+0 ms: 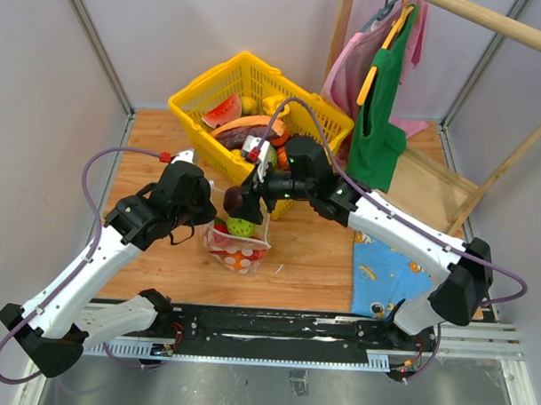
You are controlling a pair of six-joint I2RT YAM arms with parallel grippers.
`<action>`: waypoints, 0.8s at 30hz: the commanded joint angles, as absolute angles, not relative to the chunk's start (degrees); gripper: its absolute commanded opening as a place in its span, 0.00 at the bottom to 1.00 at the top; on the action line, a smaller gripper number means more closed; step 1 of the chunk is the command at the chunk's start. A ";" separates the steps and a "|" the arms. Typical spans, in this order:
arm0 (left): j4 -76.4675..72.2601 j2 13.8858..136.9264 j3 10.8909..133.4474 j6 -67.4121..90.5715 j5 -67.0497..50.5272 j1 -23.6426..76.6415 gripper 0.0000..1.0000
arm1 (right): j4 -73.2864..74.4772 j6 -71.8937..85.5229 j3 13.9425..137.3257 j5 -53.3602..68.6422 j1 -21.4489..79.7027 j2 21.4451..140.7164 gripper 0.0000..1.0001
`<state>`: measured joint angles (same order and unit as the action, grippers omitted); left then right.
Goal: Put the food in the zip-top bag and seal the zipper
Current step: Place the fake vegetable in the zipper food storage bag.
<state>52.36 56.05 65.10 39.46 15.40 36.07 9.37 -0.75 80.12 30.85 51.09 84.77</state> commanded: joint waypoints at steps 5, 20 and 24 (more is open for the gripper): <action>50.88 54.67 64.47 39.63 15.83 35.77 0.00 | 3.37 -2.49 78.88 29.76 54.44 91.30 0.34; 51.30 53.37 62.94 40.41 15.26 35.82 0.00 | -11.64 -6.82 73.38 27.59 56.60 96.53 0.45; 51.54 52.72 62.39 41.03 15.63 35.77 0.00 | -16.04 -9.03 72.11 27.99 57.83 97.55 0.51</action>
<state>52.75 53.84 63.11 39.90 15.42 36.05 -7.88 -5.93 73.25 27.44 55.51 96.44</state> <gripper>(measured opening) 0.011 0.758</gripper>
